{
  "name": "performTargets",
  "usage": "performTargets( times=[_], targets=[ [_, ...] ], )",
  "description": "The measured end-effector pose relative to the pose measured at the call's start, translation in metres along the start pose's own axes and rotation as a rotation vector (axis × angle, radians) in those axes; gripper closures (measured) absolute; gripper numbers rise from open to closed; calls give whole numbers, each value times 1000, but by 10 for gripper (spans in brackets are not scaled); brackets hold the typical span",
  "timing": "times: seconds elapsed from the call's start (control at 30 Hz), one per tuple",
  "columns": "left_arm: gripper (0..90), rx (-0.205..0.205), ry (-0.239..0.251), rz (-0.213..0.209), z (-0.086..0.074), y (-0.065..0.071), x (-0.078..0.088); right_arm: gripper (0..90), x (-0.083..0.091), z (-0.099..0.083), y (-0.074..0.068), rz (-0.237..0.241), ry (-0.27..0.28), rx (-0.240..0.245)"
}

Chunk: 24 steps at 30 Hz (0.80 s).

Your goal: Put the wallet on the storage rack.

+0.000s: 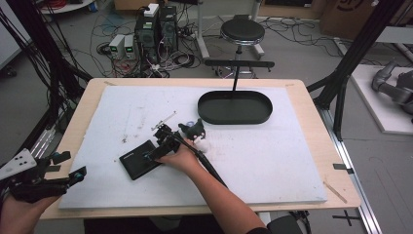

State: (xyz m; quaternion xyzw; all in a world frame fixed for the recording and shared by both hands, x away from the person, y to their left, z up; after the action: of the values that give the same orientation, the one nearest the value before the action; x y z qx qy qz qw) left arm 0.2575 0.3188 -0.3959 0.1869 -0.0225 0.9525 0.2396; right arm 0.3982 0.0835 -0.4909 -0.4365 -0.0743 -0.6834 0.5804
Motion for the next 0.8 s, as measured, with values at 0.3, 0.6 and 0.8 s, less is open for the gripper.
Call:
performTargets(
  times=[0.3,0.6,0.8],
  targets=[
    [170,-3,-6,2,0,0,-1,620,3,-4,-2,-40,11,-3],
    [170,-10,-11,-12,2,3,-9,849,11,-1,-1,-15,64,-36],
    [169,-16,-13,-33,5,5,-16,859,33,6,-10,13,124,-20]
  ],
)
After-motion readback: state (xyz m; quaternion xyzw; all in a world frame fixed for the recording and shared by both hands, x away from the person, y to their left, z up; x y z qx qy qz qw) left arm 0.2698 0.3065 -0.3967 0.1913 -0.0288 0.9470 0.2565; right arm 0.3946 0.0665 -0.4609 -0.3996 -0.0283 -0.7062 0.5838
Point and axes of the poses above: each handheld gripper's, and its own axes: x roughly backward along the jaws, z roughly out of its top, y roughly to its right, the point moved 7 cm from there along -x, roughly forward along the jaws, and after that the axes turned 9 degrees about z, right-handed, at the moved point
